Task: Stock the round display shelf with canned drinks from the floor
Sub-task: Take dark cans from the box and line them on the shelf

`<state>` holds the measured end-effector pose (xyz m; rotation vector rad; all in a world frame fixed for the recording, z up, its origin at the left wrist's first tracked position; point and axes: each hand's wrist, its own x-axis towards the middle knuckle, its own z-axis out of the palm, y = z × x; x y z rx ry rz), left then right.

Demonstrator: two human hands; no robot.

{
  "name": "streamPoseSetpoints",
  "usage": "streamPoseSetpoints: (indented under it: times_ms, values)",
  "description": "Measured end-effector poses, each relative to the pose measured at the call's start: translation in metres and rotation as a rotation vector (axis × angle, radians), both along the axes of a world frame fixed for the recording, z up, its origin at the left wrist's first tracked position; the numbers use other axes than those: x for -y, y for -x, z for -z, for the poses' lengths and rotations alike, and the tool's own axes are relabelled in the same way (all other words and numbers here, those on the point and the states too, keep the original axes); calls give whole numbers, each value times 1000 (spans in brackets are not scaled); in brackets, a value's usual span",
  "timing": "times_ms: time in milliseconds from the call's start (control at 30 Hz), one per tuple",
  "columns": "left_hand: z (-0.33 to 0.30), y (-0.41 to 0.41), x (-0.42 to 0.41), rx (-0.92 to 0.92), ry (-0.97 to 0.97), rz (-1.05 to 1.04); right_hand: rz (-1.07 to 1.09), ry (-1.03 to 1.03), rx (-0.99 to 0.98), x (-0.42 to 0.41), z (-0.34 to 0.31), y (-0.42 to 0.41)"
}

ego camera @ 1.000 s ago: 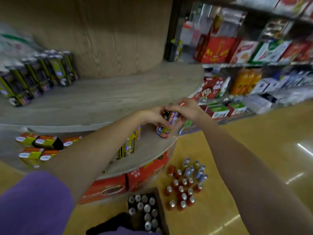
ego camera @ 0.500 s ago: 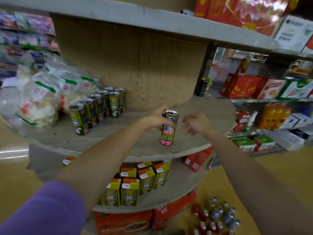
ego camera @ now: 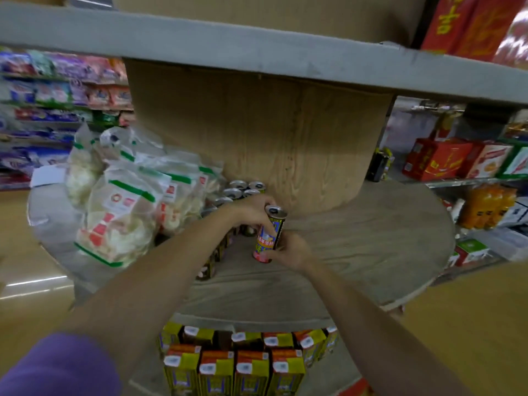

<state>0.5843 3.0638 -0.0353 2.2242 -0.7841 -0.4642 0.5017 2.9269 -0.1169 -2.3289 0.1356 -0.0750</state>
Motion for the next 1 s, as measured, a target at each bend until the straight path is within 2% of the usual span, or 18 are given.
streamPoseSetpoints:
  times_ms: [167,367,500,567,700,933,1000]
  values:
    - [-12,-27,-25,221,-164,56,71,125,-23,-38,12,-29]
    - [-12,-47,-36,401,-289,113,155,152,-53,-54,29,-57]
    - [-11,-56,-31,681,-382,142,191,171,-68,-55,28,-71]
    - [-10,-62,-29,747,-399,166,212,216,-87,-56,31,-81]
    - [-10,-72,-30,705,-416,213,209,170,-144,-55,26,-91]
    - [-9,-76,-28,549,-377,154,75,31,-148,-48,19,-91]
    - [-11,-73,-27,532,-382,146,63,-32,-131,-37,35,-106]
